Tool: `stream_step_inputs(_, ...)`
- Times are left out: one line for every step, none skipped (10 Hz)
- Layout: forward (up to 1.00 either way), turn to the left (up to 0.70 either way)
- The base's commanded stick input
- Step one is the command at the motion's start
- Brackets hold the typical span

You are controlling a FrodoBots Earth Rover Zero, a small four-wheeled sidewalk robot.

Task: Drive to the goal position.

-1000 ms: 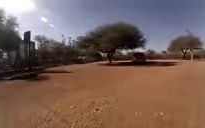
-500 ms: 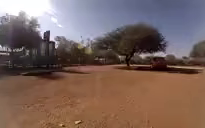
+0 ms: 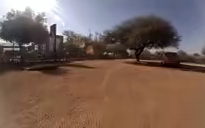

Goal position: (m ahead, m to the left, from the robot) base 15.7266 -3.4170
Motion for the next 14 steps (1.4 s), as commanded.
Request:
stream_step_inputs(1.0,0.0)
stream_step_inputs(1.0,0.0)
stream_step_inputs(1.0,0.0)
stream_step_inputs(1.0,0.0)
stream_step_inputs(1.0,0.0)
stream_step_inputs(1.0,0.0)
stream_step_inputs(1.0,0.0)
stream_step_inputs(1.0,0.0)
stream_step_inputs(1.0,0.0)
stream_step_inputs(1.0,0.0)
stream_step_inputs(1.0,0.0)
stream_step_inputs(1.0,0.0)
stream_step_inputs(1.0,0.0)
stream_step_inputs(1.0,0.0)
